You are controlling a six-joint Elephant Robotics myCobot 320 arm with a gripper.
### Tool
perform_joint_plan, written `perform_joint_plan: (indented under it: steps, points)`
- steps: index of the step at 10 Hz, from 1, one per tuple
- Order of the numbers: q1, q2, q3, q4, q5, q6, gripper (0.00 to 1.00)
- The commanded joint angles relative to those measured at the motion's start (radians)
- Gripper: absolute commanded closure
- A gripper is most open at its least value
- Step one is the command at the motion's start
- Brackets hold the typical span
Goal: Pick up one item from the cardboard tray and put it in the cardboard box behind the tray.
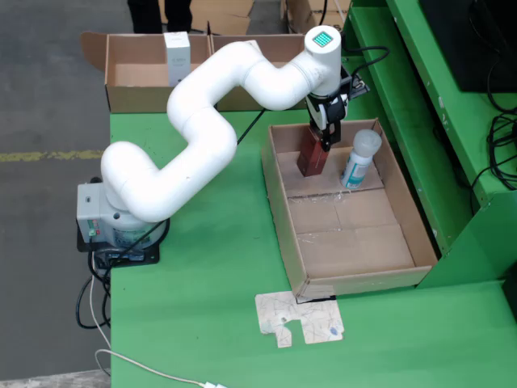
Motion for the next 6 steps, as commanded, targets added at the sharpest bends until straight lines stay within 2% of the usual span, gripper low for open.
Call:
perform_joint_plan:
  steps: [1, 6]
  points:
    - [-0.011, 0.076, 0.026, 0.010, 0.003, -0.009, 1.00]
    - [-0.015, 0.107, 0.026, 0.108, -0.030, -0.016, 1.00]
